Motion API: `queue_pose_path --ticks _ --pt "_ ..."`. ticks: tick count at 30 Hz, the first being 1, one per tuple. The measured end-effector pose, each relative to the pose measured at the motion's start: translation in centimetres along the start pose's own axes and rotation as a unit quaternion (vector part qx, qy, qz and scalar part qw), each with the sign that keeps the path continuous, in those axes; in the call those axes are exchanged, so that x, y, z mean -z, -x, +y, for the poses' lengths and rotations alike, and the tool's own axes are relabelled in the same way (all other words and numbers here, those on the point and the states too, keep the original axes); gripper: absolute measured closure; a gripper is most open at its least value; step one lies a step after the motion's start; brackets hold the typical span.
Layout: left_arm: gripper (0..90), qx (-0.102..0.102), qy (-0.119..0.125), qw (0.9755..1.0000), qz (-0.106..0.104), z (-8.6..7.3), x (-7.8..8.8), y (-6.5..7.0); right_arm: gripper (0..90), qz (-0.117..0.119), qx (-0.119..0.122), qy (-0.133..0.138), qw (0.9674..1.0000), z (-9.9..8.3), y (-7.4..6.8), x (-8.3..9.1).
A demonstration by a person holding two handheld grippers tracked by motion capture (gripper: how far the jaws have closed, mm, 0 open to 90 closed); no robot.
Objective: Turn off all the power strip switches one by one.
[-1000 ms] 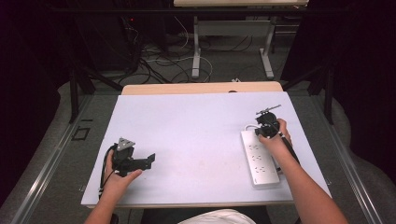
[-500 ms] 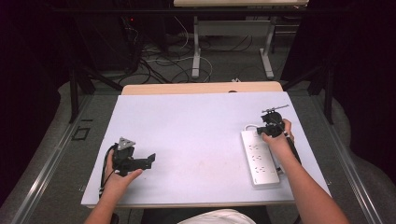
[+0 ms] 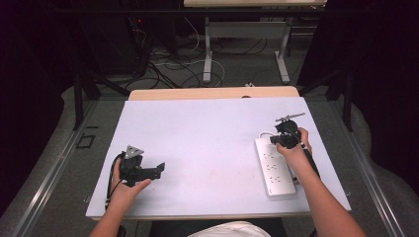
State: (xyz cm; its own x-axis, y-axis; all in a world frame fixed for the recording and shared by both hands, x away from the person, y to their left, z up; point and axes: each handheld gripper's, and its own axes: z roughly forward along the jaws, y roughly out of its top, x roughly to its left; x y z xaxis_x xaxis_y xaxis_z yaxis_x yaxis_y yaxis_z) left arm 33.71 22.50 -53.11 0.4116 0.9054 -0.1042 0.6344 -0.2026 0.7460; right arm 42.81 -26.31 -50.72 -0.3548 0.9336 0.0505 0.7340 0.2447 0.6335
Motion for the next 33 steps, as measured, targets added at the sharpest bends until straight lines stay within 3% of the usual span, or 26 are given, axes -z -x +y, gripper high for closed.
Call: queue_pose_path --ticks 6,12,25,29,33 --pt "1.0 -0.003 -0.002 1.0000 0.000 0.0 0.0 -0.1 86.9 0.013 -0.015 0.013 0.9997 -0.5 -0.1 0.8" --pt "1.0 0.000 0.004 1.0000 0.001 0.0 0.0 0.0 88.1 0.025 -0.034 0.005 0.9991 -1.2 -0.1 1.1" --pt "1.0 -0.006 0.002 1.0000 0.002 0.0 0.0 0.0 87.4 -0.008 -0.032 -0.036 0.9988 -2.9 0.0 2.0" --pt "1.0 -0.005 0.004 1.0000 0.003 0.0 0.1 -0.1 87.3 -0.011 -0.039 -0.034 0.9986 -3.1 0.0 2.1" --pt "1.0 0.002 0.008 1.0000 0.003 0.0 0.1 -0.1 87.3 -0.010 -0.032 -0.037 0.9988 -3.3 0.1 2.4"
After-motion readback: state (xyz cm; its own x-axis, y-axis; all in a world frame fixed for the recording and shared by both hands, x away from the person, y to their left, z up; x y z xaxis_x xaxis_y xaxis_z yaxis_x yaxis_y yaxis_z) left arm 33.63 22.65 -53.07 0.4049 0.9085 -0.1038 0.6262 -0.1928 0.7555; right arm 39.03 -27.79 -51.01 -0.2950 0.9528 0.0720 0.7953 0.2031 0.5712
